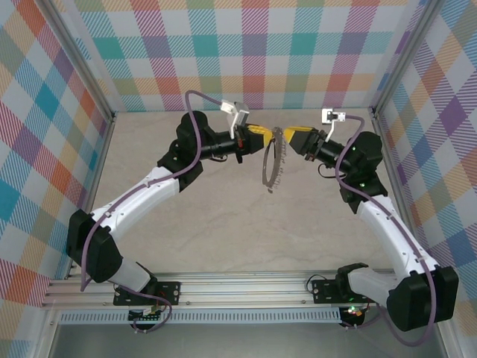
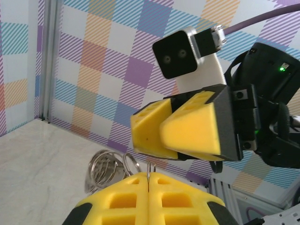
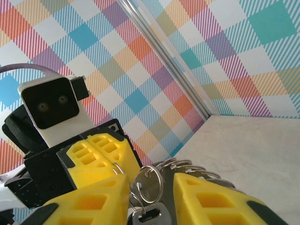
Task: Put the keys on the keyring
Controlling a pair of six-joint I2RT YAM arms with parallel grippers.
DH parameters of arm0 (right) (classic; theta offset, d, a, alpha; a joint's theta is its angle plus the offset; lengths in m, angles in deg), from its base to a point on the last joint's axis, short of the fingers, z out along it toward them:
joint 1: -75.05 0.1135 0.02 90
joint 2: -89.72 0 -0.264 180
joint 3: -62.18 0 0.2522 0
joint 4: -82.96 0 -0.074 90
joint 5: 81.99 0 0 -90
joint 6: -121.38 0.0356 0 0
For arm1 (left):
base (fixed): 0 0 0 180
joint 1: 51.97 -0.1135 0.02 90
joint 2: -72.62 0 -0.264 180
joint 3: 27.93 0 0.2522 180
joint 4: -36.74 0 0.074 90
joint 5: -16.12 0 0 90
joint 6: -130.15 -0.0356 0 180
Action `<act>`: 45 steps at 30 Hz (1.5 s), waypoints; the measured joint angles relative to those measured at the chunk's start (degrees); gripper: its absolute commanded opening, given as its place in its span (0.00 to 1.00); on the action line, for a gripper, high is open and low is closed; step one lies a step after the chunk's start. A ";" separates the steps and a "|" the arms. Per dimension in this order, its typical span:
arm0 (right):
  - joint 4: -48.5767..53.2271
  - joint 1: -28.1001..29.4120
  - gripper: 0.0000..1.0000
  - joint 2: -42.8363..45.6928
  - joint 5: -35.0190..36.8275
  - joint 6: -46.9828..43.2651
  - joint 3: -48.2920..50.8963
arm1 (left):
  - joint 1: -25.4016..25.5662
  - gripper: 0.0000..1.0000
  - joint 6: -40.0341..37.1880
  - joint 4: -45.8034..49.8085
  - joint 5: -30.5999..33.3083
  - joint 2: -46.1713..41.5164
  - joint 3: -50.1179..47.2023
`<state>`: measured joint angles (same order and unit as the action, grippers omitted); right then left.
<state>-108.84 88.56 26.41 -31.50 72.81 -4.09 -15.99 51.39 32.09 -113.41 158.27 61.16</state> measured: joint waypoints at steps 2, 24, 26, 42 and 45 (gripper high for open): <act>-1.51 0.00 0.22 -0.81 -0.04 0.90 0.00 | -0.46 0.00 1.38 -1.33 -0.35 0.00 -0.20; -5.18 5.64 0.09 -3.52 -1.20 3.89 -0.09 | -1.79 0.00 8.46 -8.02 -1.55 0.22 -0.94; -3.63 5.64 0.09 -2.01 -0.92 2.86 -0.02 | -1.97 0.00 8.83 -8.50 -1.55 0.24 -0.94; 2.67 3.52 0.31 2.75 1.77 -2.60 -1.05 | -3.15 0.00 12.22 -10.78 -2.54 1.20 -0.94; 1.27 3.52 0.32 0.81 0.92 -1.36 -2.10 | -3.58 0.00 13.05 -11.43 -2.95 1.20 -0.94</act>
<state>-107.57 92.08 27.22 -30.58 71.45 -6.19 -19.57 64.44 20.66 -116.36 159.47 60.22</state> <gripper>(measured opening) 0.314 0.049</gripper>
